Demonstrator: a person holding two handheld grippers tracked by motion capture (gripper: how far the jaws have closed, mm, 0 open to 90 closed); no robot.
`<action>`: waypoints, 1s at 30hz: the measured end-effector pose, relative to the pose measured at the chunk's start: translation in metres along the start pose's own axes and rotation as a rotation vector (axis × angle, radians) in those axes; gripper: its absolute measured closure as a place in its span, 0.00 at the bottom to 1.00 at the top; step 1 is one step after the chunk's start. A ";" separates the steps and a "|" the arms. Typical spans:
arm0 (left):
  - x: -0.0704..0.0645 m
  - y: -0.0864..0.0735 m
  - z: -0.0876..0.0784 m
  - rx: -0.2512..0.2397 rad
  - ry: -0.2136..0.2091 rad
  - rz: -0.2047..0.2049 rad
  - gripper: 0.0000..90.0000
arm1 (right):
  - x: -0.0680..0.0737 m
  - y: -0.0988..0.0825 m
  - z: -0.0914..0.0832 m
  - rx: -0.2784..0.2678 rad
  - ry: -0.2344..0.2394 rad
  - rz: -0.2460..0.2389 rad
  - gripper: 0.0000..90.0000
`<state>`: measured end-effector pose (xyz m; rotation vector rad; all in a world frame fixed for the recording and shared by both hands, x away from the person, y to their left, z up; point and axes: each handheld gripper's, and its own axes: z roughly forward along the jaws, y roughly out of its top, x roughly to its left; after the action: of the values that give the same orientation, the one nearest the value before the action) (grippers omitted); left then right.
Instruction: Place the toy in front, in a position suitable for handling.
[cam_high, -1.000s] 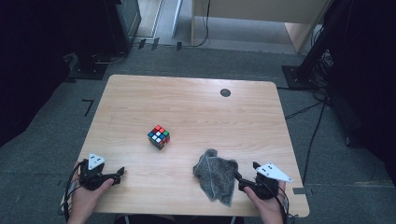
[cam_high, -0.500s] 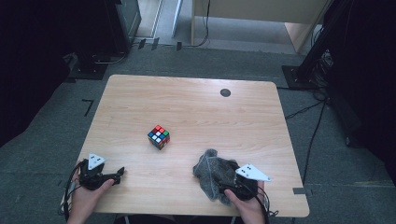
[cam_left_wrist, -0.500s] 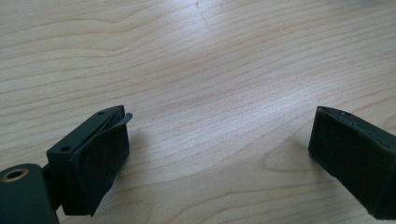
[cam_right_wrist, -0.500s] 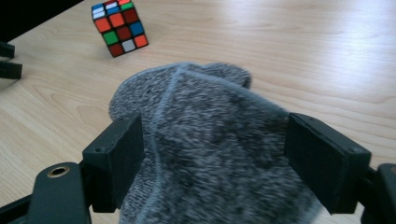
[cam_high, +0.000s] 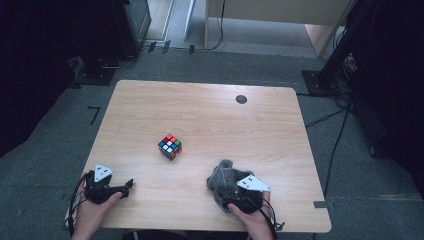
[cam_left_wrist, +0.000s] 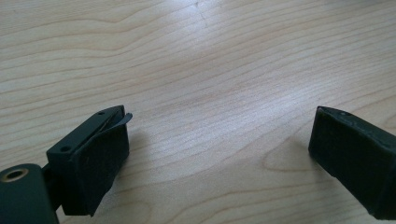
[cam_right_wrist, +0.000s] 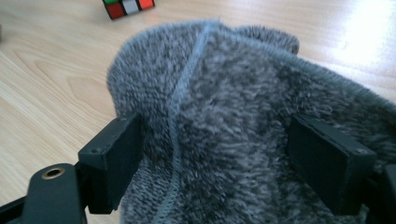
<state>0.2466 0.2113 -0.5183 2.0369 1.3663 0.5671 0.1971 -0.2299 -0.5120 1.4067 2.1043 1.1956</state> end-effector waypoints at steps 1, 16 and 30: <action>0.000 0.000 0.000 0.001 -0.003 0.003 0.06 | 0.000 -0.001 0.001 0.005 -0.009 -0.011 0.22; -0.037 0.029 0.005 -0.053 -0.081 0.079 0.03 | 0.009 -0.008 0.011 0.066 -0.107 -0.107 0.40; -0.070 0.076 0.047 -0.055 -0.160 0.094 0.03 | 0.006 -0.008 0.009 0.055 -0.121 -0.103 0.49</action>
<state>0.3009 0.1134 -0.4999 2.0630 1.1549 0.4658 0.1955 -0.2219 -0.5229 1.3410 2.1125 0.9951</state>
